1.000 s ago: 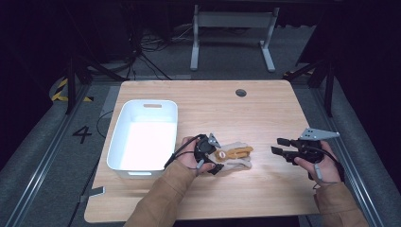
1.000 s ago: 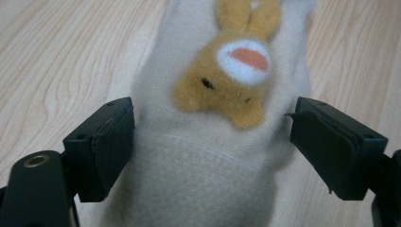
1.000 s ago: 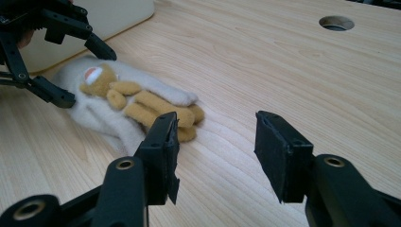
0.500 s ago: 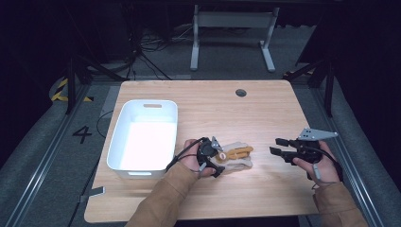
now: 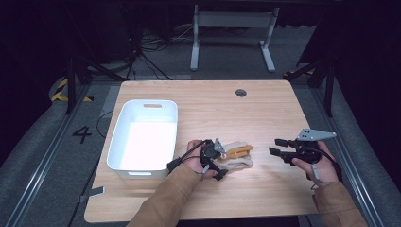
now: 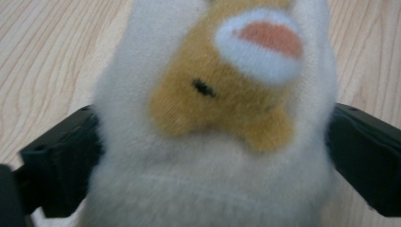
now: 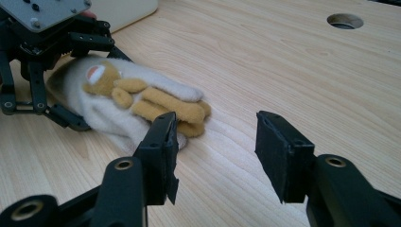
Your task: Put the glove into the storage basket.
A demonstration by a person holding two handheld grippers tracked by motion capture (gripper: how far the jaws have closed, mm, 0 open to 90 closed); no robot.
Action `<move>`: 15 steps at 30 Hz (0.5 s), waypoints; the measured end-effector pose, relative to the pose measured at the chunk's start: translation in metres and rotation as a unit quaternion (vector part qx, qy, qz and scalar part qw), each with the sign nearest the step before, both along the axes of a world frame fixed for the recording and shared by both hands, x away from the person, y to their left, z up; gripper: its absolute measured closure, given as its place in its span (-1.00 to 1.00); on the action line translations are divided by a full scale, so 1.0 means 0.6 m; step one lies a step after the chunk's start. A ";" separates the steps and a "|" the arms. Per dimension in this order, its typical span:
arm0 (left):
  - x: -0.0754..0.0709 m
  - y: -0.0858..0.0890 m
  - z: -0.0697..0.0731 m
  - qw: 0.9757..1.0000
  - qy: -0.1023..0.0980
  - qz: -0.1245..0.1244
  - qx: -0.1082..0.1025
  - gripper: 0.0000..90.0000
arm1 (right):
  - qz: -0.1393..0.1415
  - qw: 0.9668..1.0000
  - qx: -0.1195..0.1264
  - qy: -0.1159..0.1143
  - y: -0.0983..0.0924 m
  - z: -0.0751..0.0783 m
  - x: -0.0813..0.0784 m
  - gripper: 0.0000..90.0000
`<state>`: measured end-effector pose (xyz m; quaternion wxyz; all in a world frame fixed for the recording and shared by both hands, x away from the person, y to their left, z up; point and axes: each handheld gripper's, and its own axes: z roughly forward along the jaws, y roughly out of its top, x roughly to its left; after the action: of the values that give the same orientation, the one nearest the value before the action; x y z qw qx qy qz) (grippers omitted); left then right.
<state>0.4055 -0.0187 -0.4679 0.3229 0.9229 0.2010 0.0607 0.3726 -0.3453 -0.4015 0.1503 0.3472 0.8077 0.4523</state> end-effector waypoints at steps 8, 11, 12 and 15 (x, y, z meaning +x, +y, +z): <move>-0.001 -0.003 -0.006 1.000 -0.011 -0.001 -0.020 -1.00 | -0.002 1.000 -0.002 -0.001 0.000 -0.001 0.001 0.11; -0.002 -0.001 -0.011 0.999 -0.017 -0.001 -0.038 -1.00 | -0.003 1.000 -0.002 0.000 -0.001 -0.002 0.001 0.11; -0.002 -0.001 -0.011 0.999 -0.017 -0.001 -0.038 -1.00 | -0.003 1.000 -0.002 -0.001 -0.001 -0.002 0.001 0.11; -0.003 -0.001 -0.011 0.999 -0.017 0.000 -0.038 -1.00 | -0.004 1.000 -0.001 -0.002 -0.002 -0.002 0.001 0.11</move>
<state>0.4040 -0.0192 -0.4745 0.3616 0.9086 0.1972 0.0688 0.3731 -0.3467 -0.4025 0.1537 0.3492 0.8065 0.4516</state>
